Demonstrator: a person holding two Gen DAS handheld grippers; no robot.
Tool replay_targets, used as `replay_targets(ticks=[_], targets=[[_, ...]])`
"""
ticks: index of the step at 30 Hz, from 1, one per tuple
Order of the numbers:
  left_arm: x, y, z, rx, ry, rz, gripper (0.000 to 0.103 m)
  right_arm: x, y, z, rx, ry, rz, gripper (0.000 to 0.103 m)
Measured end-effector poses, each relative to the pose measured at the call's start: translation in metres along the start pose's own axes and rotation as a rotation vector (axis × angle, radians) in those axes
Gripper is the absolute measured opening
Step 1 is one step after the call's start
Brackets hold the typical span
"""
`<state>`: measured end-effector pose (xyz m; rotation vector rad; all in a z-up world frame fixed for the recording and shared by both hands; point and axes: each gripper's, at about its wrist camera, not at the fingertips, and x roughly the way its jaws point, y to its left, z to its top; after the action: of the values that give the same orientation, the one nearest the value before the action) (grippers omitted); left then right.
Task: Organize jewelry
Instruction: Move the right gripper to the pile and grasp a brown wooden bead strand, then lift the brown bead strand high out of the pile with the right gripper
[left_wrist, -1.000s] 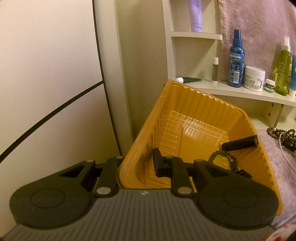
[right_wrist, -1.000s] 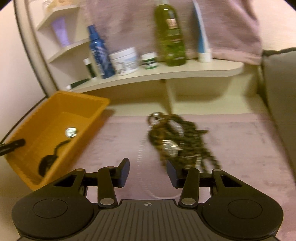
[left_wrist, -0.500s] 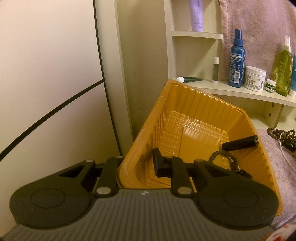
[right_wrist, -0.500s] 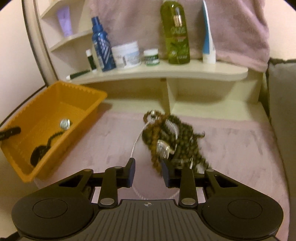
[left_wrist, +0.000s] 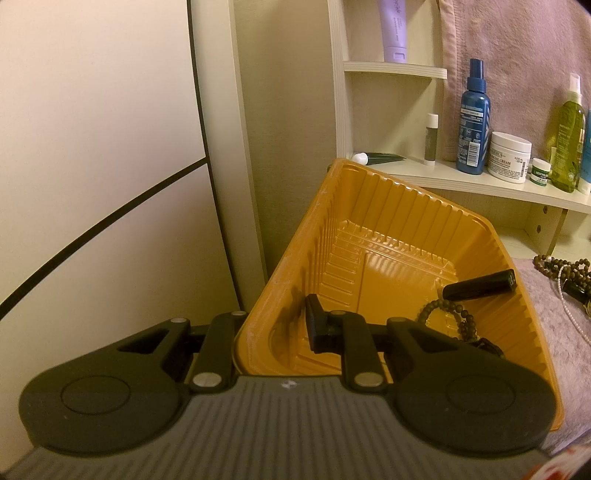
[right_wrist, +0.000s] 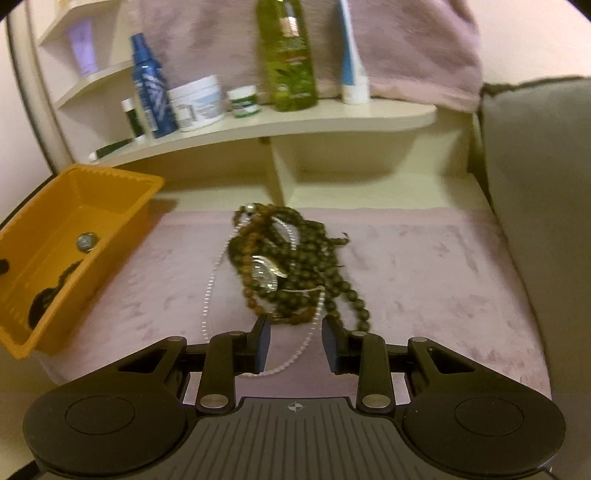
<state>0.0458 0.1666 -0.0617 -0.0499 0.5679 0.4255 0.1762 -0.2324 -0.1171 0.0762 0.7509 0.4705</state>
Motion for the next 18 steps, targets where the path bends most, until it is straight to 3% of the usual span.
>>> replay_targets(ticks=[9, 15, 18], targets=[[0.0, 0.0, 0.0, 0.0, 0.0, 0.001, 0.019, 0.003, 0.017, 0.005, -0.071, -0.049, 0.019, 0.03], [0.0, -0.001, 0.0, 0.0, 0.0, 0.001, 0.019, 0.007, 0.002, 0.014, -0.046, -0.068, -0.012, 0.029], [0.0, -0.001, 0.0, 0.0, 0.0, 0.001, 0.019, 0.007, -0.001, 0.021, -0.038, -0.076, 0.013, 0.029]])
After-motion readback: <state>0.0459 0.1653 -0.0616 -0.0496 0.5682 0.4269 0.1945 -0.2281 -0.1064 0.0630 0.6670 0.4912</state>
